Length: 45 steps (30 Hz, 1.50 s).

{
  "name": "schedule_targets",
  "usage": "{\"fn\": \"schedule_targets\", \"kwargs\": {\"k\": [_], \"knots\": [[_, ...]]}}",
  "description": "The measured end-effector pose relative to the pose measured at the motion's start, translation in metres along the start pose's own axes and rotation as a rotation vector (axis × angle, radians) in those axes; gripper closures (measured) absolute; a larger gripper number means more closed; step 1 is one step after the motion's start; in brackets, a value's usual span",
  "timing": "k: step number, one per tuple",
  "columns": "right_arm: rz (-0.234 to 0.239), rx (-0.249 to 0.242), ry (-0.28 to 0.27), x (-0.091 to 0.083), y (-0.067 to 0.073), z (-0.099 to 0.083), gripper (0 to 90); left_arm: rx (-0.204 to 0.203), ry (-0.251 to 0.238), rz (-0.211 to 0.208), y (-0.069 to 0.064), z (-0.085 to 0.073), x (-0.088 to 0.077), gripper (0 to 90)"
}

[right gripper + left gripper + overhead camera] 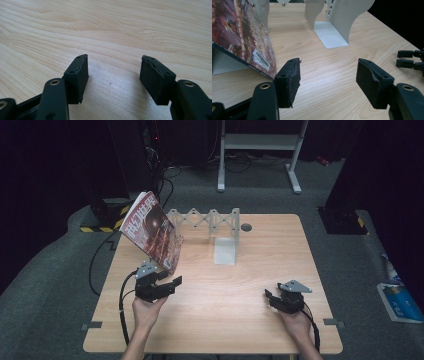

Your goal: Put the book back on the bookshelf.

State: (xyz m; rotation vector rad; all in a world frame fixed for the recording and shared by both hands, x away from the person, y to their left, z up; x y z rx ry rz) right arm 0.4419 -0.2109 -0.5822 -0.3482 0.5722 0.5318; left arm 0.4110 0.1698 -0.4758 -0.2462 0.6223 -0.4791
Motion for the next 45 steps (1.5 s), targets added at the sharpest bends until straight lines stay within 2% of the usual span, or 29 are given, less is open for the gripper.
{"fn": "schedule_targets", "kwargs": {"k": [15, 20, 28, 30, 45], "knots": [[0.001, 0.001, 0.0, 0.0, 0.0, 0.0, 39.8, 0.002, 0.009, 0.01, -0.001, -0.008, 0.01, 36.9], [0.0, 0.0, 0.0, 0.0, 0.0, 0.0, 39.8, 0.015, 0.02, 0.015, -0.001, -0.011, 0.014, 37.1], [0.0, 0.0, 0.0, 0.0, 0.0, 0.0, 39.8, 0.004, 0.033, 0.021, 0.0, -0.018, 0.02, 36.6], [0.0, 0.0, 0.0, 0.0, 0.0, 0.0, 39.8, 0.013, 0.041, 0.029, 0.001, -0.02, 0.022, 36.5], [0.0, -0.001, 0.0, 0.0, 0.0, 0.0, 39.8, 0.017, 0.05, 0.03, -0.002, -0.026, 0.032, 36.4]]}}
Point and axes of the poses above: each handheld gripper's, and its own axes: x roughly forward along the jaws, z roughly out of its top, y roughly to its left, the point moved 8 cm from there along x, roughly forward along the jaws, and after that the axes turned 10 degrees about -x, right-handed, at the moved point
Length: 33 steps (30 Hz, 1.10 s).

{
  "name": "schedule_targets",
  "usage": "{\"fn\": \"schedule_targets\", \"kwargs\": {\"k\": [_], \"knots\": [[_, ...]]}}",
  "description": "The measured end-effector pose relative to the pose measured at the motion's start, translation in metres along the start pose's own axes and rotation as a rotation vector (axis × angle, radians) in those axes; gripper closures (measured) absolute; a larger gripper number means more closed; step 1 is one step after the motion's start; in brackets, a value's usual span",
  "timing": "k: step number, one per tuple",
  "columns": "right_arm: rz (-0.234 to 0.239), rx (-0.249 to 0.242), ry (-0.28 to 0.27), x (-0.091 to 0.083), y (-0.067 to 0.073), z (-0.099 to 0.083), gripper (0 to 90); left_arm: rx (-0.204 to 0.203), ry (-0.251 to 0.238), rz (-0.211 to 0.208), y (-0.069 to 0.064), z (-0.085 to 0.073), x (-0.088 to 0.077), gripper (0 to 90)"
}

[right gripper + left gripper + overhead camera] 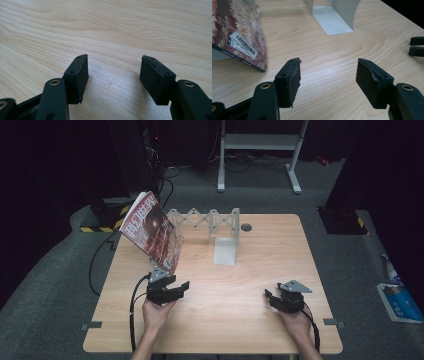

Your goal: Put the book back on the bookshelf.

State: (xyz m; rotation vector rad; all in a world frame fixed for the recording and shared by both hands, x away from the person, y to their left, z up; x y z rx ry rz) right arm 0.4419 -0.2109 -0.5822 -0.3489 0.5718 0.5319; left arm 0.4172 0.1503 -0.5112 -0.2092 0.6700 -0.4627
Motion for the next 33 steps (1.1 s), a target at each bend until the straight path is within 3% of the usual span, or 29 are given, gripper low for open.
{"fn": "schedule_targets", "kwargs": {"k": [33], "knots": [[-0.001, 0.001, 0.0, 0.0, 0.0, 0.0, 39.8, 0.012, 0.029, 0.023, 0.001, -0.013, 0.027, 36.6]]}}
Point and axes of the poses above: each handheld gripper's, and its own axes: x roughly forward along the jaws, z roughly out of its top, y roughly to its left, the point moved 8 cm from there along x, roughly forward along the jaws, and after that the axes turned 10 degrees about -x, right-handed, at the moved point
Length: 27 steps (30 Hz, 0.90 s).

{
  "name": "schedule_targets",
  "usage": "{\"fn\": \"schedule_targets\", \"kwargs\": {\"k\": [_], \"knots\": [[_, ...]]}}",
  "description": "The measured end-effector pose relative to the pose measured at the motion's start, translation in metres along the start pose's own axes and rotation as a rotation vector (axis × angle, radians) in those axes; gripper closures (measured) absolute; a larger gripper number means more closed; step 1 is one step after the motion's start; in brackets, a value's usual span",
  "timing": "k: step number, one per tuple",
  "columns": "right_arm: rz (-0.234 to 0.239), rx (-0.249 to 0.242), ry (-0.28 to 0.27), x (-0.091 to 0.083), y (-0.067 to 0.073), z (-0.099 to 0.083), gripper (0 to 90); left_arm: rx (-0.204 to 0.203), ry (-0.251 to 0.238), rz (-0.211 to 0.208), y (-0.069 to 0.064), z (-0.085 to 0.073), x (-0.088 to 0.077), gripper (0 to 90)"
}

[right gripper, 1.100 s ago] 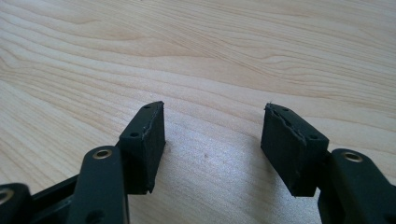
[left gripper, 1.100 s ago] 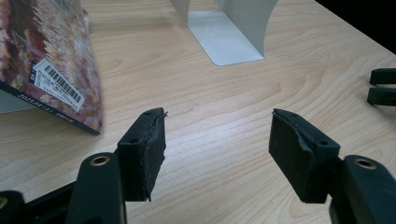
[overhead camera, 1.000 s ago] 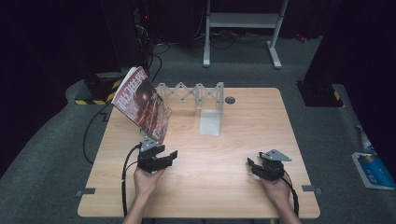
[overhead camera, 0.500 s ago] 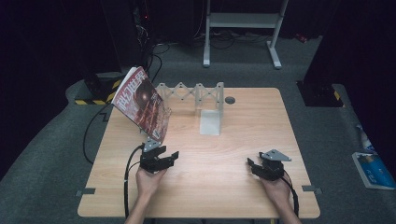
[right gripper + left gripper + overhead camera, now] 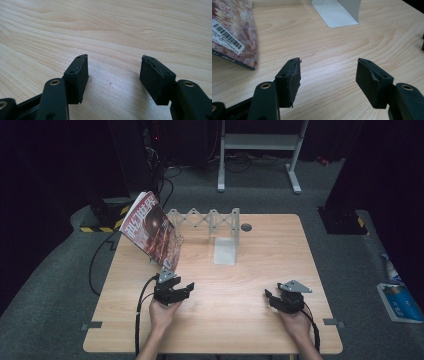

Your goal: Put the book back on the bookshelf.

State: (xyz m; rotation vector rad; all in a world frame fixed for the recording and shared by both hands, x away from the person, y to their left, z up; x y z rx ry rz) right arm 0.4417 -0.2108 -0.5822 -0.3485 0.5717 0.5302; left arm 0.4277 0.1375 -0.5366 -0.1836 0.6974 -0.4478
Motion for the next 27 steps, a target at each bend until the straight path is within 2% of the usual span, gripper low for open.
{"fn": "schedule_targets", "kwargs": {"k": [11, 27], "knots": [[0.0, -0.003, -0.001, 0.0, 0.0, 0.0, 39.8, -0.001, 0.001, 0.016, 0.001, -0.005, 0.01, 36.9], [0.0, -0.002, -0.001, 0.0, 0.0, 0.0, 39.8, 0.023, 0.008, 0.04, 0.001, -0.011, 0.025, 37.3]]}}
Point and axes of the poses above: each handheld gripper's, and its own axes: x roughly forward along the jaws, z roughly out of its top, y roughly to its left, the point moved 8 cm from there along x, roughly forward along the jaws, and after that the axes turned 10 degrees about -x, right-handed, at the moved point
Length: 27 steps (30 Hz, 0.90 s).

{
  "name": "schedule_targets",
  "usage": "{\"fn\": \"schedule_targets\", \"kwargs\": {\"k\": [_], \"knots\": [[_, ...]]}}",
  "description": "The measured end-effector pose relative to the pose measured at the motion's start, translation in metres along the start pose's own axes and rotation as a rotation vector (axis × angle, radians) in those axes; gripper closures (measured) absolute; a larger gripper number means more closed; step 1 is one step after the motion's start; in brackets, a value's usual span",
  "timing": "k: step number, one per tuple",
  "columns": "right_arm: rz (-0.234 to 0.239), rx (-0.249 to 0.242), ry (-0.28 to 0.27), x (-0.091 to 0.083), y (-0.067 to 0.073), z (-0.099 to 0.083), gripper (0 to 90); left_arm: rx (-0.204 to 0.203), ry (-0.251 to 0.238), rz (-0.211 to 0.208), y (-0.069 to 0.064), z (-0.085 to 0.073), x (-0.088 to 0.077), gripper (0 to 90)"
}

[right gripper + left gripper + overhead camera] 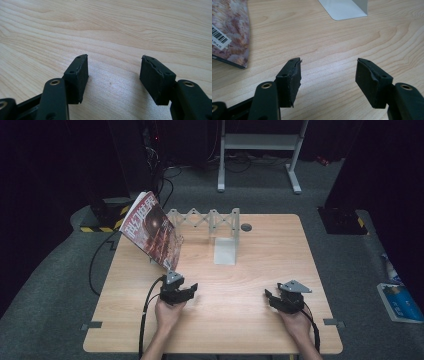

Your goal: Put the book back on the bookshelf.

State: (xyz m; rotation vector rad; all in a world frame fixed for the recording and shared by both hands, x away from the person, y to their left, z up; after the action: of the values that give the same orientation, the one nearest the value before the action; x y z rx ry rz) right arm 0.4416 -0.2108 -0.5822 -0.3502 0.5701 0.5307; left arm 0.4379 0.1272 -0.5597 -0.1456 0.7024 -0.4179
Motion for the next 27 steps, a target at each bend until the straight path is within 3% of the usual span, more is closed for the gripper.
{"fn": "schedule_targets", "kwargs": {"k": [14, 27], "knots": [[0.0, -0.001, -0.001, 0.0, 0.0, 0.0, 39.8, -0.008, 0.008, 0.025, 0.002, -0.005, 0.012, 37.5], [0.0, -0.002, -0.001, 0.0, 0.0, 0.0, 39.8, 0.012, 0.002, 0.06, 0.005, -0.005, 0.017, 37.7]]}}
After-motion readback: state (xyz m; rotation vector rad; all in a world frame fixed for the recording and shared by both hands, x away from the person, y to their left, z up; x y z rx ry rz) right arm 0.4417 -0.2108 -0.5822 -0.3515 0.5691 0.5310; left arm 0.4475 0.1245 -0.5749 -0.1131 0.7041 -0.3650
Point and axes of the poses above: each handheld gripper's, and its own axes: x roughly forward along the jaws, z roughly out of its top, y roughly to its left, the point moved 8 cm from there along x, roughly forward along the jaws, and after that the axes turned 10 degrees about -x, right-handed, at the moved point
